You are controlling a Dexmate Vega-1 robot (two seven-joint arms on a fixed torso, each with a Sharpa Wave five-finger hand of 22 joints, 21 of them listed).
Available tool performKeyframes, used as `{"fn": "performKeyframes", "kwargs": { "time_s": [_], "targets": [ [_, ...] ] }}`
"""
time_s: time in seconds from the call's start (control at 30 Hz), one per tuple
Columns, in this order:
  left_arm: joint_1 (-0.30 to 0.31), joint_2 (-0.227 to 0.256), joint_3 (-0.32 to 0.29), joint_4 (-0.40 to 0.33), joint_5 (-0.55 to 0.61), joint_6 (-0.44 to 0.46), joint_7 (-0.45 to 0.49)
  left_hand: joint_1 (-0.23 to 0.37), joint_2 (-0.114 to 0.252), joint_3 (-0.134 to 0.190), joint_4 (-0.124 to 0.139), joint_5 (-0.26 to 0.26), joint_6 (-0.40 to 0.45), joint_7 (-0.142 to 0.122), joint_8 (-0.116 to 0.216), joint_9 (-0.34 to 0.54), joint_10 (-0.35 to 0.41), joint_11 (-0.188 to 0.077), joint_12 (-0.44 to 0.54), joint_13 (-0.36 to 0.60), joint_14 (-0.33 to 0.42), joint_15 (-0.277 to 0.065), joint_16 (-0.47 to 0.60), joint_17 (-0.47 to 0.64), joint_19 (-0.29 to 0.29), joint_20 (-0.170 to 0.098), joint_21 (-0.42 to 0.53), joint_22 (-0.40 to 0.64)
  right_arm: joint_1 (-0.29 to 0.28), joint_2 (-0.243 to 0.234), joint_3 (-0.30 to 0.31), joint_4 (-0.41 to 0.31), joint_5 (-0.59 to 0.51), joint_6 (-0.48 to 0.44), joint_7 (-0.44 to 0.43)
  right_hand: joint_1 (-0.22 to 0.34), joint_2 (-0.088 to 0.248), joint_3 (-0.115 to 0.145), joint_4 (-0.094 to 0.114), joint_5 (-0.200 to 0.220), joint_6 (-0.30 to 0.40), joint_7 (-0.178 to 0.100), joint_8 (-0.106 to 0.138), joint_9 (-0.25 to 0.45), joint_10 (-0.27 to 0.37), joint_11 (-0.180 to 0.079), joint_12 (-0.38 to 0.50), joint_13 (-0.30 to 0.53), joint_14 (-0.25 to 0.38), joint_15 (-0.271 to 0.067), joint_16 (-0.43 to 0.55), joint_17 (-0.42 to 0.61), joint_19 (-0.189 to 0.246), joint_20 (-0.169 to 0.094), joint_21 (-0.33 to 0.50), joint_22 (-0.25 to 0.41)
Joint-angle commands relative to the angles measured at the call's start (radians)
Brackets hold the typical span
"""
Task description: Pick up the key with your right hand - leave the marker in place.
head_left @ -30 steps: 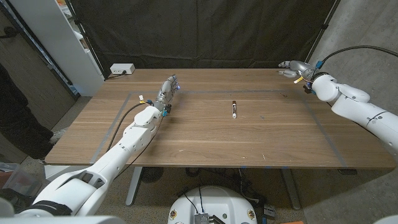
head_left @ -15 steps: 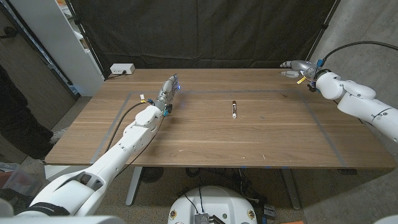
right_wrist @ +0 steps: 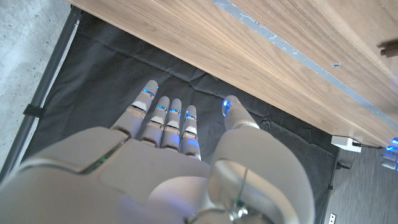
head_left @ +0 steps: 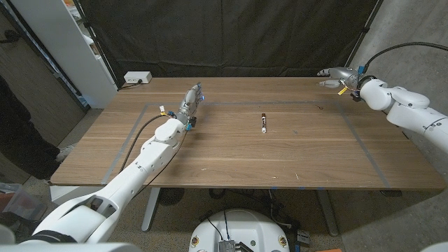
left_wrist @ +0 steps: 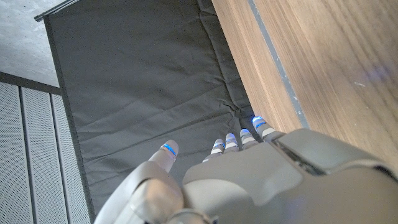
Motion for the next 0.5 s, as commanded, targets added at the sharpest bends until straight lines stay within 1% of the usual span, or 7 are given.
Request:
{"fn": "performKeyframes", "kwargs": {
  "time_s": [0.03,0.27,0.4,0.43,0.47,0.5],
  "targets": [
    [0.008,-0.010,0.013,-0.034,0.008,0.018,0.033,-0.004,0.095,-0.005,0.003,0.005,-0.033,-0.007,0.003,0.005,-0.041,0.000,0.007,0.002,-0.069,0.000,0.005,0.005,0.000,0.010,-0.002,0.002,0.026,-0.010,-0.019,0.064,-0.060,0.062,-0.012,0.015,0.002,0.003,-0.002,0.007,0.012,-0.003,0.000,0.003,0.003,-0.008,0.004,0.003,0.002,-0.006,-0.003,0.004,0.014,-0.002,0.000,0.003],
    [0.014,-0.012,0.018,-0.056,0.016,0.024,0.053,-0.005,0.095,-0.007,0.003,0.005,-0.032,-0.006,0.003,0.005,-0.041,0.001,0.007,0.002,-0.069,0.001,0.005,0.005,0.000,0.010,-0.002,0.002,0.052,-0.012,-0.039,0.103,-0.103,0.100,-0.017,0.031,0.000,0.005,-0.006,0.008,0.015,-0.006,0.001,0.003,0.008,-0.013,0.004,0.003,0.006,-0.015,-0.004,0.003,0.022,-0.007,0.002,0.003],
    [0.018,-0.014,0.022,-0.068,0.016,0.031,0.060,-0.005,0.095,-0.008,0.003,0.006,-0.032,-0.005,0.003,0.005,-0.041,0.001,0.006,0.002,-0.069,0.001,0.005,0.005,0.001,0.010,-0.002,0.002,0.055,-0.018,-0.042,0.111,-0.120,0.109,-0.028,0.045,-0.001,0.008,-0.009,0.009,0.020,-0.010,0.002,0.003,0.010,-0.015,0.004,0.002,0.011,-0.018,-0.004,0.001,0.027,-0.007,0.002,0.003],
    [0.019,-0.015,0.023,-0.071,0.016,0.032,0.062,-0.005,0.095,-0.008,0.003,0.006,-0.031,-0.005,0.003,0.005,-0.041,0.000,0.006,0.002,-0.068,0.001,0.005,0.005,0.001,0.010,-0.002,0.002,0.056,-0.019,-0.043,0.115,-0.124,0.113,-0.033,0.048,-0.001,0.009,-0.010,0.010,0.020,-0.010,0.002,0.003,0.011,-0.016,0.004,0.002,0.011,-0.019,-0.004,0.000,0.028,-0.007,0.003,0.003],
    [0.021,-0.016,0.023,-0.073,0.015,0.033,0.064,-0.005,0.095,-0.008,0.003,0.006,-0.032,-0.005,0.002,0.005,-0.041,0.000,0.006,0.002,-0.069,0.001,0.005,0.005,0.001,0.010,-0.003,0.002,0.054,-0.019,-0.042,0.115,-0.128,0.110,-0.037,0.053,-0.002,0.009,-0.010,0.010,0.020,-0.010,0.002,0.004,0.014,-0.023,0.005,0.002,0.012,-0.018,-0.004,0.000,0.029,-0.008,0.003,0.003],
    [0.022,-0.017,0.023,-0.076,0.015,0.033,0.066,-0.005,0.095,-0.008,0.003,0.006,-0.031,-0.005,0.003,0.005,-0.041,0.001,0.006,0.002,-0.068,0.001,0.005,0.005,0.002,0.010,-0.002,0.002,0.055,-0.021,-0.045,0.118,-0.137,0.112,-0.043,0.058,-0.003,0.011,-0.011,0.011,0.021,-0.012,0.003,0.004,0.015,-0.022,0.006,0.002,0.013,-0.019,-0.005,-0.001,0.031,-0.008,0.003,0.003]
  ]
}}
